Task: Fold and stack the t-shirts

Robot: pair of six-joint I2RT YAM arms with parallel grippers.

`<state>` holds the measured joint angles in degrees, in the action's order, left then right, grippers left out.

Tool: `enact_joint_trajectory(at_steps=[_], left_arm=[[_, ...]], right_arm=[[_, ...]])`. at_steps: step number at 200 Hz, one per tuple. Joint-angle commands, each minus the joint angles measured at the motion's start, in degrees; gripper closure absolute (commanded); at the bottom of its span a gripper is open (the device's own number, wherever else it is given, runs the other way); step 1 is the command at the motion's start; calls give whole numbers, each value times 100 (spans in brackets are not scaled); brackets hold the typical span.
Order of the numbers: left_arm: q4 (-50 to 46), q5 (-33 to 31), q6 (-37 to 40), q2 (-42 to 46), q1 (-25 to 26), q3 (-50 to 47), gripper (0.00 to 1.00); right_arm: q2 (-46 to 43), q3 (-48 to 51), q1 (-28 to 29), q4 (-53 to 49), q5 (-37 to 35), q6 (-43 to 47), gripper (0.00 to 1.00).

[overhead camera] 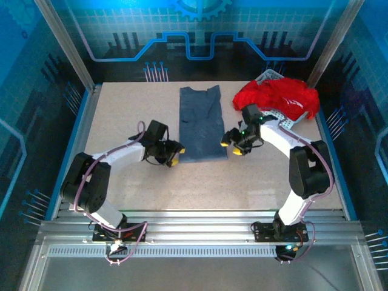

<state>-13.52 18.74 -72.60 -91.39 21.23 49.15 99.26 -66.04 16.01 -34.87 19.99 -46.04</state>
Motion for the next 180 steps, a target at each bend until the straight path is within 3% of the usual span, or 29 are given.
enact_joint_trajectory(at_steps=[1,69,125,150,180], left_arm=[[596,31,-731,-36,-10,-266,47],[996,33,-967,-61,-5,-556,46],[1424,138,-1112,-192,-5,-699,46],[1560,154,-1126,-323,-5,-704,47],[1712,214,-1158,-592,-1,-598,55]], right_arm=[[131,266,12,770,493,-327,39],[843,236,113,615,353,-331,50],[1089,-40,285,770,199,-543,87],[972,6,375,763,96,-648,96],[827,152,403,785,68,-722,99]])
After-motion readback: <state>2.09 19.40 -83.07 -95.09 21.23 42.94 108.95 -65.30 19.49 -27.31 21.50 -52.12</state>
